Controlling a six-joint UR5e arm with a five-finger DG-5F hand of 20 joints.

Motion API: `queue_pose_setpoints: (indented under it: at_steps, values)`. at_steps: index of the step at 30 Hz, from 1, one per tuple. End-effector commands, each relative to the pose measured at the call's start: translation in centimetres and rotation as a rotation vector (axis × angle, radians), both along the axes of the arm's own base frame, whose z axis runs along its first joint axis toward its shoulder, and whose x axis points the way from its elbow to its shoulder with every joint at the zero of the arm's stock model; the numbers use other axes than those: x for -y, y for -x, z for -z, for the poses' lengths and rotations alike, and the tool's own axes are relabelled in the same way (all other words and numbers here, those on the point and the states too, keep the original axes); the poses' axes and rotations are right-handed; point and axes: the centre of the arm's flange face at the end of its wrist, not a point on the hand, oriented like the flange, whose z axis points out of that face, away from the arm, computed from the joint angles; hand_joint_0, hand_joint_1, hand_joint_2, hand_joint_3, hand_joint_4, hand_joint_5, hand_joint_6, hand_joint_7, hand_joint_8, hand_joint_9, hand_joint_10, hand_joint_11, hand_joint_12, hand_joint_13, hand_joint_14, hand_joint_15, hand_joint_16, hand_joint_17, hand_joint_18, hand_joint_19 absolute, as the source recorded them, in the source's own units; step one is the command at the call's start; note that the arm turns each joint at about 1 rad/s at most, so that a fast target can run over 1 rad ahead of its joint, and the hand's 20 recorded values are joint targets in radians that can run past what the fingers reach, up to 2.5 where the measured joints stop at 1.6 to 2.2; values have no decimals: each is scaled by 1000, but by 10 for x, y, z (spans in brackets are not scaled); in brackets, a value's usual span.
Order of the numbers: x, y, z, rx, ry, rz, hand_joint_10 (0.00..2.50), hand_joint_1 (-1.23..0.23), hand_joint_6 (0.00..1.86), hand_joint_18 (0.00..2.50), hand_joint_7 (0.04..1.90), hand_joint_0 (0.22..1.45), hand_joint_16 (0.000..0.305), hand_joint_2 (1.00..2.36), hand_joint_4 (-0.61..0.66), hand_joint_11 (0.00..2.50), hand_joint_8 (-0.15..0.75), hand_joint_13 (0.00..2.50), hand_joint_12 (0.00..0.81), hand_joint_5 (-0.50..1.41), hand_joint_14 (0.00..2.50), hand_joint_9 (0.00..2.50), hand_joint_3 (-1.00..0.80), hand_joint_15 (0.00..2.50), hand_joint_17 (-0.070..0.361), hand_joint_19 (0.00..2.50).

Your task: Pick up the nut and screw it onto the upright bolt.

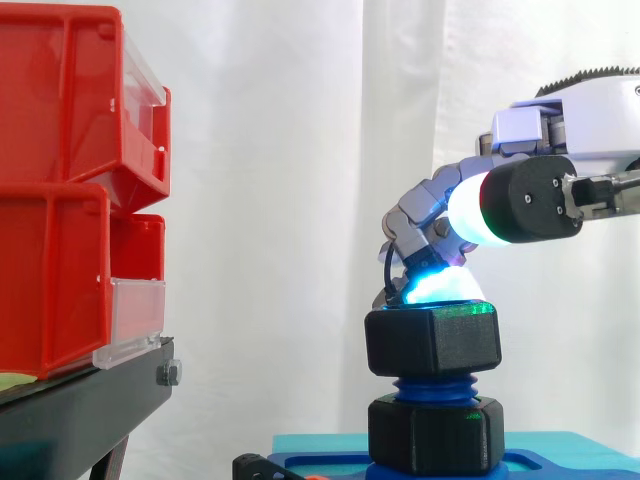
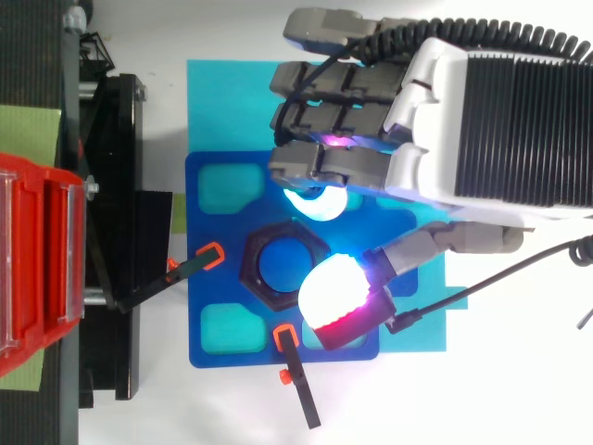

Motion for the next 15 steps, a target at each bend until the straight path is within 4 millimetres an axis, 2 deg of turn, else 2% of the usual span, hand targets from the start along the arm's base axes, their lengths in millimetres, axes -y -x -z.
queue_pose_setpoints:
  at_steps: [1,2,3,8,11,15]
  values:
    - [4,-4,-10,19,-4,-9,0,-199,503,334,1384,535,21,1000,235,0,277,727,236,-5,0,1003,-500,0,47,0]
    - [4,-4,-11,22,-5,-12,0,-198,503,334,1363,534,21,1000,234,0,276,726,239,-11,0,992,-500,0,47,0]
    - [5,-7,-22,40,-7,-18,0,-197,503,331,1323,533,21,1000,239,0,273,722,239,-22,0,988,-500,0,48,0]
    - [8,-11,-35,42,-5,-27,0,-184,504,306,1071,523,24,1000,276,0,267,687,253,-73,0,899,-500,0,53,0]
    - [7,-13,-47,40,-3,-28,0,-173,504,289,904,519,26,1000,250,0,260,662,263,-104,0,867,-500,0,58,0]
    - [5,-14,-48,46,-1,-31,0,-160,502,269,751,513,28,1000,211,0,248,619,271,-122,0,806,-500,0,64,0]
